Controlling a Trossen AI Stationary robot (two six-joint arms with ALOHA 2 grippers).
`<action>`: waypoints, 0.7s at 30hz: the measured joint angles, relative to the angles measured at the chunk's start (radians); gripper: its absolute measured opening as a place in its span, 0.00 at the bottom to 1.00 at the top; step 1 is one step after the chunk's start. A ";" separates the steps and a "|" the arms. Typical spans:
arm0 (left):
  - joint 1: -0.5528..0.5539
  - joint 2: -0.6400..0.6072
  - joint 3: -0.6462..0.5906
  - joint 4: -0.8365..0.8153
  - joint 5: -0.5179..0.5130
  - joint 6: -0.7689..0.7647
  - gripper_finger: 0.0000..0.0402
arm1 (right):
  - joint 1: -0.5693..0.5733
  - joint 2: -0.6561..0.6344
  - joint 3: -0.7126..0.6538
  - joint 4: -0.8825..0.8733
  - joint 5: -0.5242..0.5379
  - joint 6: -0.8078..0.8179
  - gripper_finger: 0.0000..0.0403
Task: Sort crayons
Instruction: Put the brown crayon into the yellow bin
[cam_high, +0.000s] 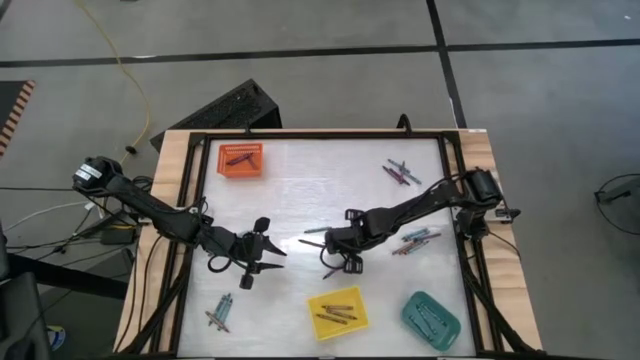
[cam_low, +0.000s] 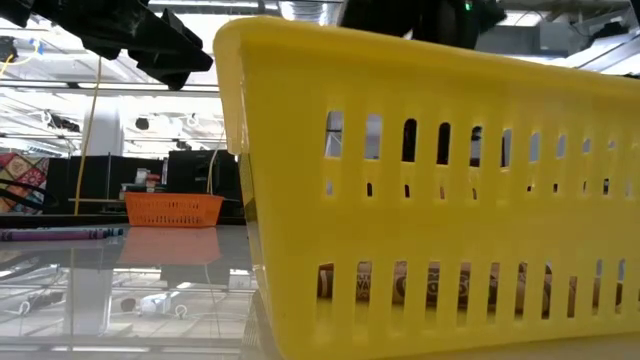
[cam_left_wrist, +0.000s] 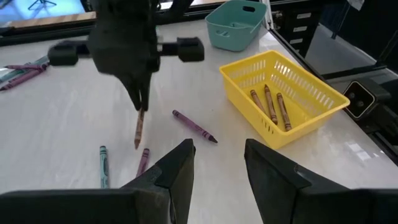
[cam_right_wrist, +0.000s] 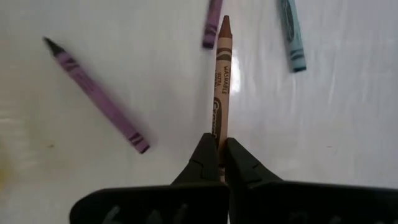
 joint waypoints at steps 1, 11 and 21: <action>0.000 0.000 0.000 0.000 0.000 0.000 0.33 | 0.007 0.000 0.018 -0.021 0.006 0.000 0.00; 0.000 0.000 0.000 -0.008 0.000 0.000 0.33 | 0.123 -0.001 0.203 -0.149 0.031 0.012 0.00; 0.000 0.000 0.000 -0.071 0.001 -0.023 0.33 | 0.315 -0.002 0.263 -0.081 -0.032 0.104 0.00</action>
